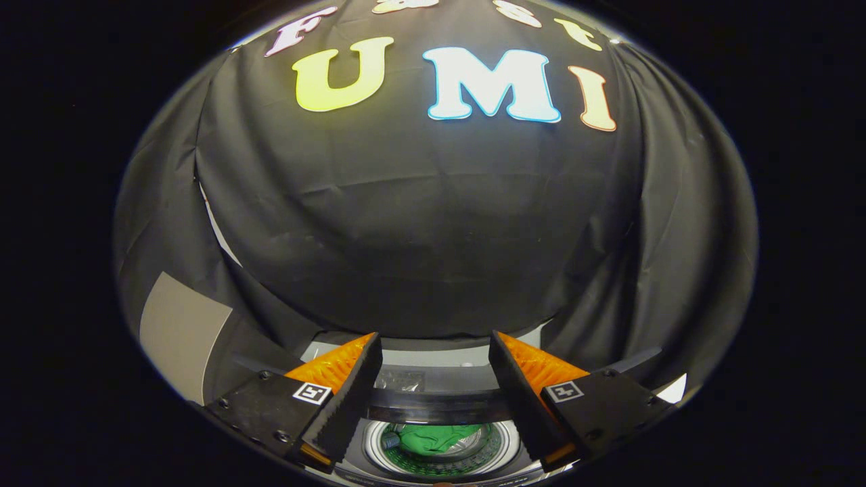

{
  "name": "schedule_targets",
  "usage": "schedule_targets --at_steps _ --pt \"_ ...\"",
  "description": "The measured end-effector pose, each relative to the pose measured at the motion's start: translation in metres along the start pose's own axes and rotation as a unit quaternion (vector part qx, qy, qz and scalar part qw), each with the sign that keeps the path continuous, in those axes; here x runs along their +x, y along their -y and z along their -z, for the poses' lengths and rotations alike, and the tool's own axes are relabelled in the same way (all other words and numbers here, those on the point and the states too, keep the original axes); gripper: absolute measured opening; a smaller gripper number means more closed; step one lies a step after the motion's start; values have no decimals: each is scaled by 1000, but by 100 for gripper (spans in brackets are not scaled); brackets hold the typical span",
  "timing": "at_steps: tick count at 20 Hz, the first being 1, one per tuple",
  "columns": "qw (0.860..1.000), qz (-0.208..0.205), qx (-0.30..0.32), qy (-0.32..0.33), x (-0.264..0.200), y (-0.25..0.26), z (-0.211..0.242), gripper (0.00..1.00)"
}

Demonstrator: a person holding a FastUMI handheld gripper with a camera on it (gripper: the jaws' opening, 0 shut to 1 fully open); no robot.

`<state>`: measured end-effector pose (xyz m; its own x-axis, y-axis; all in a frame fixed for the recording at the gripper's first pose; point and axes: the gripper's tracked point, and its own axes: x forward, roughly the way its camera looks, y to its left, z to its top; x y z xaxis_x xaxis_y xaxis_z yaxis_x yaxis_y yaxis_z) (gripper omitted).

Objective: Put the clothes into the washing machine and then close the washing machine lid.

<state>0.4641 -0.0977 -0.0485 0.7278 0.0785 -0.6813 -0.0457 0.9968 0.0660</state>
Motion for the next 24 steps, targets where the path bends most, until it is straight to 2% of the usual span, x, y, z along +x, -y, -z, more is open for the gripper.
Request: schedule_targets --at_steps 7,12,17,24 --pt "998 0 -3 63 -22 0 12 99" --pt "997 2 -5 73 -37 -1 30 99" --pt "994 1 -5 114 -49 -1 40 99" --pt "992 0 -5 127 -63 -2 62 98"
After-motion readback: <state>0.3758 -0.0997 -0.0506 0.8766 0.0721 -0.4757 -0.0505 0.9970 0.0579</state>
